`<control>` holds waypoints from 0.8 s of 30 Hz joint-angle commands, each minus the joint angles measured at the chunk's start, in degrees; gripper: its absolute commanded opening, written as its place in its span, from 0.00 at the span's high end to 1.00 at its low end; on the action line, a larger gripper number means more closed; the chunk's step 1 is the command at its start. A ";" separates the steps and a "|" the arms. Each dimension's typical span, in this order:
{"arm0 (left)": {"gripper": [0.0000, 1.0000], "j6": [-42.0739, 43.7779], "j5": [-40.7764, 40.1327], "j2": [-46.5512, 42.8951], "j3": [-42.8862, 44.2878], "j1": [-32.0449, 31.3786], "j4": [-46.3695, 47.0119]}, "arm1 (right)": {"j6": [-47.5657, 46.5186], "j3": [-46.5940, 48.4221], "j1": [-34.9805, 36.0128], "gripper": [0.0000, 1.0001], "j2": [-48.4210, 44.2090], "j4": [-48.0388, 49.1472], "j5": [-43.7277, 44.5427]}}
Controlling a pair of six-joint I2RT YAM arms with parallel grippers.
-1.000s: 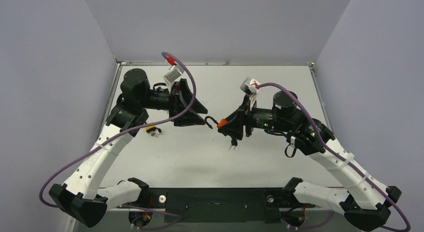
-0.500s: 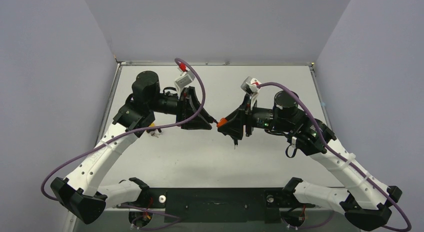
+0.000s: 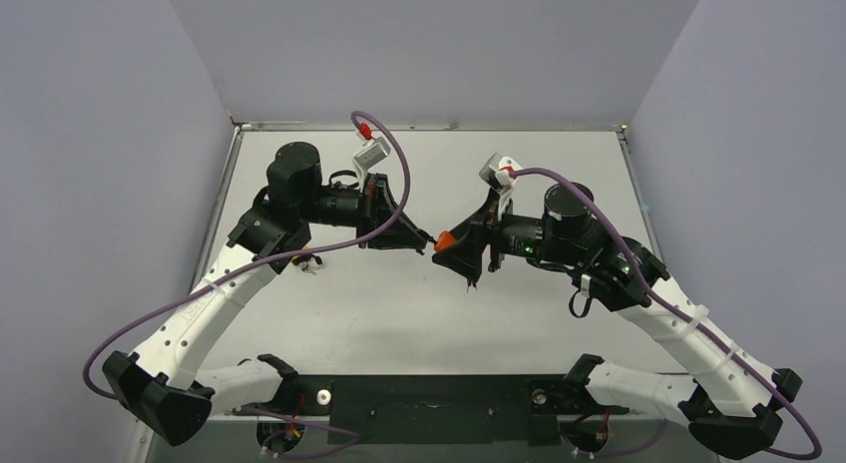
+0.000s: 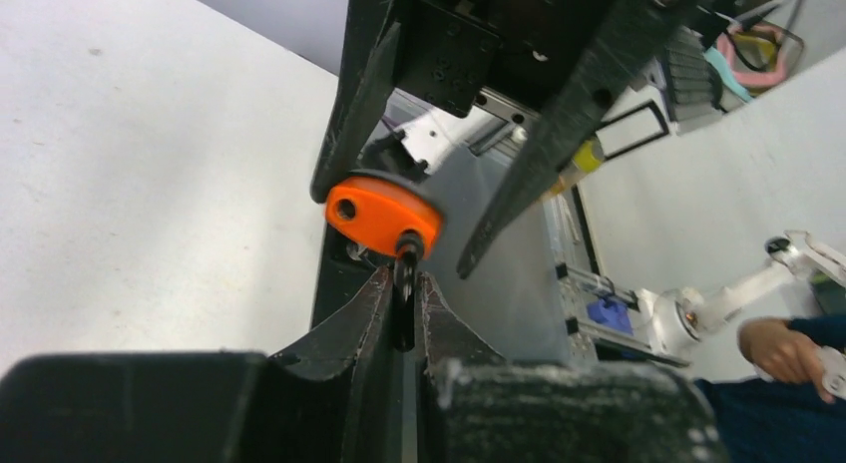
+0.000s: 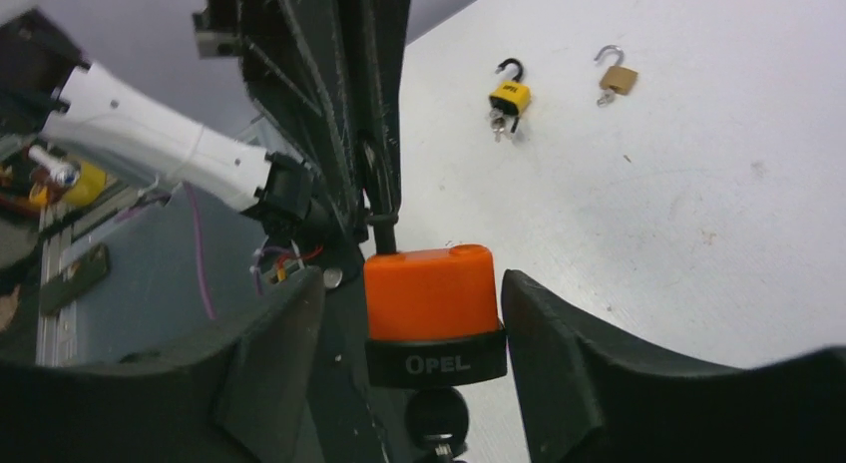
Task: Lock with the key
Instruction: Lock the lock.
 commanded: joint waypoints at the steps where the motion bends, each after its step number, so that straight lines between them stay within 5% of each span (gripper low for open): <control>1: 1.00 -8.53 -10.02 0.25 0.34 -0.16 7.76 | -0.62 -0.72 0.76 0.30 -0.92 6.50 9.56; 3: 1.00 -9.83 -13.24 0.00 1.82 -0.13 6.51 | -1.15 -1.74 0.42 0.17 -1.72 7.94 15.61; 9: 1.00 -10.04 -23.05 -0.65 8.33 -0.14 -0.43 | -1.36 -1.53 -2.29 0.16 -3.75 12.17 20.27; 15: 1.00 -13.40 -27.51 -1.37 13.65 -0.14 -2.07 | 2.92 -1.18 -9.09 0.19 -2.53 22.26 3.30; 24: 1.00 -18.71 -27.39 0.01 23.81 -0.13 -5.16 | 4.79 9.30 -9.70 0.25 4.65 27.91 -8.42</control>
